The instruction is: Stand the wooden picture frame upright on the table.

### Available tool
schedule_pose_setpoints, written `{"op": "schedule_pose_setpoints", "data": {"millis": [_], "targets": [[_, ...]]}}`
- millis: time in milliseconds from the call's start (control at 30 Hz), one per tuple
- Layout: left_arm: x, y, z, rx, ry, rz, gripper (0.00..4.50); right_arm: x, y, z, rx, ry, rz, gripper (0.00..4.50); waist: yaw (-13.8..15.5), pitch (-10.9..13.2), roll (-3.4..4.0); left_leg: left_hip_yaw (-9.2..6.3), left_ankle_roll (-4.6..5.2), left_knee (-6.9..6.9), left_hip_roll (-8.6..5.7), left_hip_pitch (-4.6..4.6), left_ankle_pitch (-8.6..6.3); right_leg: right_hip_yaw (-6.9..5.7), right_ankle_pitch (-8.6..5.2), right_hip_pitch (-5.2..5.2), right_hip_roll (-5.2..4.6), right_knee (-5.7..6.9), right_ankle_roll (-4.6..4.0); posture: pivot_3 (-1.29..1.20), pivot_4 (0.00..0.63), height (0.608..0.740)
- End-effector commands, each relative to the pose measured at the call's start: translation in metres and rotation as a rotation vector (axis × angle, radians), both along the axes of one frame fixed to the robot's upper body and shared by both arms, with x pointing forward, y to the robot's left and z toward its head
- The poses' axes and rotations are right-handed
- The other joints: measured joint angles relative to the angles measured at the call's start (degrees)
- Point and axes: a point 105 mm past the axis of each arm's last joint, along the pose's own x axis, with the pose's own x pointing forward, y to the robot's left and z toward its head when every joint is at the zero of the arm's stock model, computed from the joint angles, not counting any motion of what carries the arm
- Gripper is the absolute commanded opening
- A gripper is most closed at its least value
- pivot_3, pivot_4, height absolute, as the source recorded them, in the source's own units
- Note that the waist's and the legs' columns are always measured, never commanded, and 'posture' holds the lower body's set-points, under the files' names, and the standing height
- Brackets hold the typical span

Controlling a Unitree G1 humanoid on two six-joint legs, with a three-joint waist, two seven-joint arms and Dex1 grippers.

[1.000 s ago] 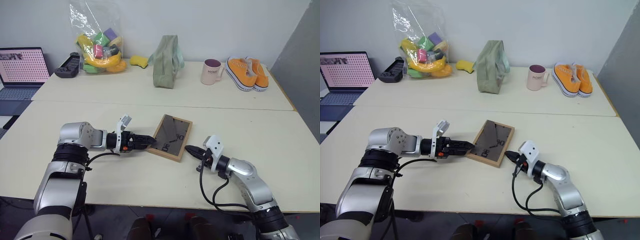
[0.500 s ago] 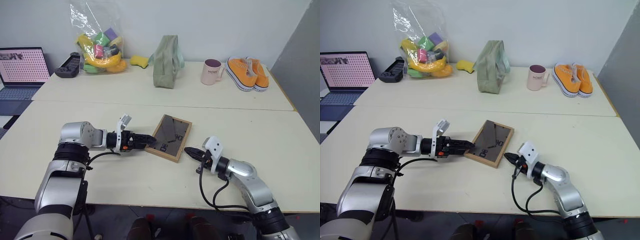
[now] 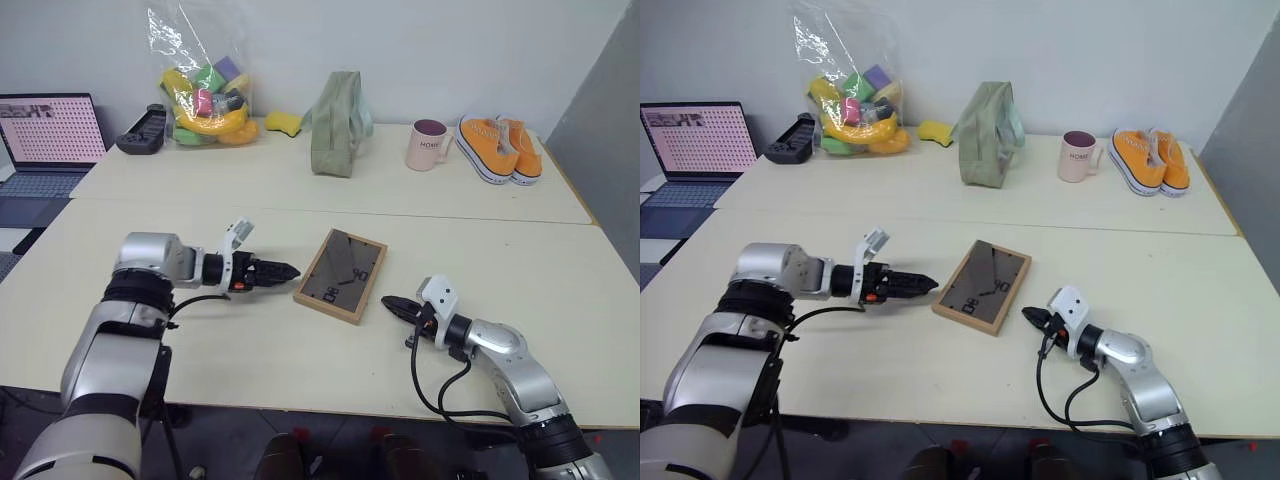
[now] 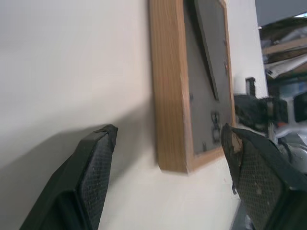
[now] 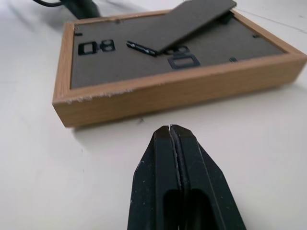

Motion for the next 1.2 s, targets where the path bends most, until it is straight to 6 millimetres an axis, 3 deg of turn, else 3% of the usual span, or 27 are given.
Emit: {"op": "schedule_pose_setpoints", "data": {"millis": [33, 267, 400, 533, 700, 1100, 1200], "targets": [[0.007, -0.010, -0.005, 0.030, -0.020, -0.028, 3.69, 0.000, 0.001, 0.014, 0.018, -0.052, 0.004, 0.00, 0.1, 0.0, 0.00, 0.00, 0.00, -0.01, 0.00, 0.00, 0.00, 0.00, 0.00, -0.01, 0.00, 0.00, 0.00, 0.00, 0.150, 0.740], [-0.002, -0.026, -0.020, 0.027, 0.036, -0.114, 3.69, 0.002, -0.001, 0.011, 0.006, -0.054, -0.021, 0.00, 0.1, 0.0, 0.00, -0.01, 0.00, -0.01, 0.00, 0.00, 0.00, -0.01, 0.00, 0.01, 0.00, 0.00, 0.00, 0.00, 0.150, 0.740], [-0.005, -0.027, -0.027, 0.025, 0.054, -0.127, 3.69, 0.001, 0.011, 0.008, 0.023, -0.045, -0.006, 0.00, 0.1, 0.0, 0.00, -0.01, 0.00, -0.02, 0.00, 0.01, 0.00, 0.00, 0.00, 0.01, 0.00, 0.00, 0.00, 0.00, 0.150, 0.740], [-0.003, -0.028, -0.026, 0.010, 0.056, -0.115, 3.69, 0.007, 0.036, 0.020, 0.106, -0.063, 0.003, 0.00, 0.0, 0.0, 0.01, -0.01, 0.00, -0.02, 0.01, 0.02, 0.00, 0.00, 0.00, 0.02, 0.00, 0.00, 0.00, 0.00, 0.150, 0.740], [-0.003, -0.027, -0.025, 0.006, 0.054, -0.108, 3.69, 0.010, 0.047, 0.030, 0.150, -0.074, 0.011, 0.00, 0.1, 0.0, 0.01, -0.02, 0.00, -0.01, 0.00, 0.02, 0.00, -0.01, 0.00, 0.03, -0.01, 0.01, 0.00, 0.00, 0.150, 0.740], [0.005, -0.021, -0.020, -0.019, 0.024, -0.050, 3.69, 0.011, 0.029, 0.019, 0.101, -0.057, -0.007, 0.00, 0.0, 0.0, 0.01, -0.03, 0.00, -0.02, 0.01, 0.07, 0.00, -0.02, 0.00, 0.05, 0.00, 0.02, 0.00, 0.00, 0.150, 0.740], [0.007, -0.023, -0.016, -0.047, 0.017, -0.039, 3.22, 0.012, 0.028, 0.019, 0.098, -0.057, -0.009, 0.00, 0.0, 0.0, 0.01, -0.03, 0.00, -0.02, 0.01, 0.08, 0.00, -0.02, 0.00, 0.05, 0.00, 0.02, 0.00, 0.00, 0.150, 0.740]]}}
